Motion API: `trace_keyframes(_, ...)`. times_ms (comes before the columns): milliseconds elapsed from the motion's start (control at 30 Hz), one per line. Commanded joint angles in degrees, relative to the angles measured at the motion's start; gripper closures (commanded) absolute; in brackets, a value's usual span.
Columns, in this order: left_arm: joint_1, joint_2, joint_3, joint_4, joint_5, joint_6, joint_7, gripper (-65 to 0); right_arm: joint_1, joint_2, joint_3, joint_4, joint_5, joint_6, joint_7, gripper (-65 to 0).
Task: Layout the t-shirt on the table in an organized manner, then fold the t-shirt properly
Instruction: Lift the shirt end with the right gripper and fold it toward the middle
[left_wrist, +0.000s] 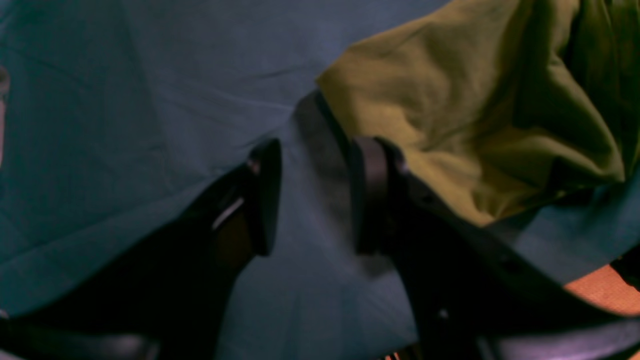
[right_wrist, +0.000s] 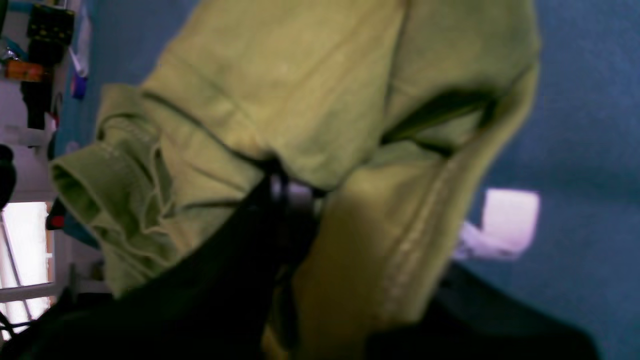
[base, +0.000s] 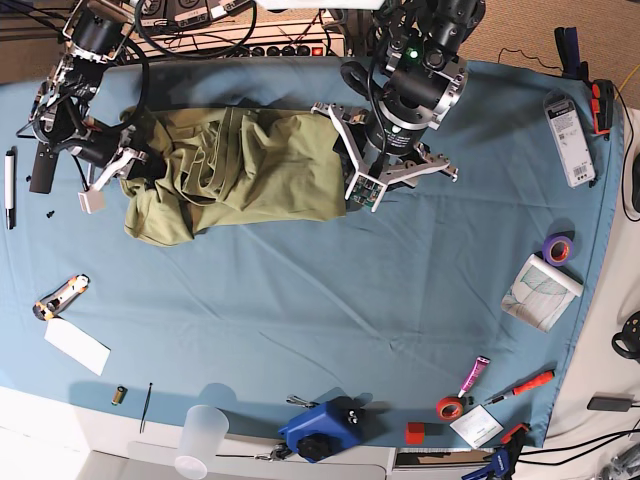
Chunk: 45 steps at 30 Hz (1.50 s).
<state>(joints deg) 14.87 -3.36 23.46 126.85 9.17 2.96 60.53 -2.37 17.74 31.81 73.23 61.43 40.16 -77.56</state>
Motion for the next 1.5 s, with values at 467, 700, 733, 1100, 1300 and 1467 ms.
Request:
trace_keyframes(467, -0.3, 0.3, 0.0, 0.9, 0.5, 0.8, 1.4, -21.5, 7.1, 6.1, 8.3, 6.1, -19.4, -0.2, 5.6, 0.0)
trace_keyframes(700, -0.3, 0.3, -3.7, 0.9, 5.1, 3.7, 2.0, -21.5, 5.0, 5.2, 8.3, 20.0, -20.8, -0.2, 5.6, 0.0)
trace_keyframes(733, -0.3, 0.3, -5.5, 0.9, 4.6, 3.7, 2.0, -21.5, 4.4, 4.7, 8.3, 22.1, -20.9, -0.2, 5.5, 0.0)
trace_keyframes(1100, 0.4, -0.7, -27.9, 0.9, -15.0, -1.0, 1.7, -21.5, -6.8, -1.6, 5.0, 46.5, -20.4, -0.2, 5.2, 0.0)
trace_keyframes(1300, 1.5, -1.4, -28.9, 0.9, -18.7, -1.6, 1.1, -21.5, -8.1, -1.7, -7.4, 49.0, -24.2, -0.2, 5.8, 0.0)
trace_keyframes(1467, 1.5, -1.4, -28.9, 0.9, -18.6, -1.5, 1.1, -21.5, -8.1, -1.7, -17.4, 49.0, -33.6, -2.3, 7.9, 0.0)
